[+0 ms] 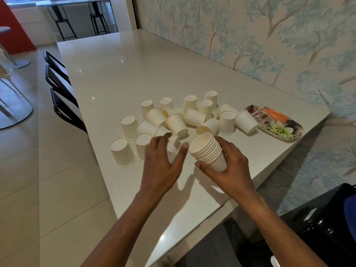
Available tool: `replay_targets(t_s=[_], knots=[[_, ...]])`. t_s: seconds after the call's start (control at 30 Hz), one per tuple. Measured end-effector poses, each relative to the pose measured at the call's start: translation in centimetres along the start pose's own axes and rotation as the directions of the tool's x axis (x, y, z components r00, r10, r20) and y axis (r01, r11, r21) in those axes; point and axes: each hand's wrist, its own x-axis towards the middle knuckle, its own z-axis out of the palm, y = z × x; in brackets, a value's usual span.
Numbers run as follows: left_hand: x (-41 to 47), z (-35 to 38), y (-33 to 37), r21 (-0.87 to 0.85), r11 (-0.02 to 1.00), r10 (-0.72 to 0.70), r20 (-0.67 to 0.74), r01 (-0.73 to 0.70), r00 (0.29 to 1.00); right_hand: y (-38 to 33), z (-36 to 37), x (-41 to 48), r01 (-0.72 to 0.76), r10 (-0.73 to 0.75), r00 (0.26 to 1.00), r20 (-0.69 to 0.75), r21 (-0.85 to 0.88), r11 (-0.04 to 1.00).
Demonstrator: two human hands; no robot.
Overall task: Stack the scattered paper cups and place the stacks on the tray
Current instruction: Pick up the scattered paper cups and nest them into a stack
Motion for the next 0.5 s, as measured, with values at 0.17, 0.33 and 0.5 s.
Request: replay_targets(t_s=[0.17,0.33,0.5], knots=[[-0.3,-0.7,-3.2,0.291,0.948,-0.128,-0.031,0.132,0.991,0.6,0.0,-0.1,-0.027,0.027,1.0,-0.004,0.015,1.0],[-1.2,-0.1,-5.1,0.344,0.934,-0.098,-0.002,0.093,0.995,1.0,0.6,-0.1,-0.051,0.051,0.998,0.021,0.026,0.998],[-0.3,-2.3,-3.6,0.107,0.994,-0.017,-0.054,0.023,0.998,1.5,0.5,0.2,-0.033,0.034,0.999,0.03,-0.044,0.999]])
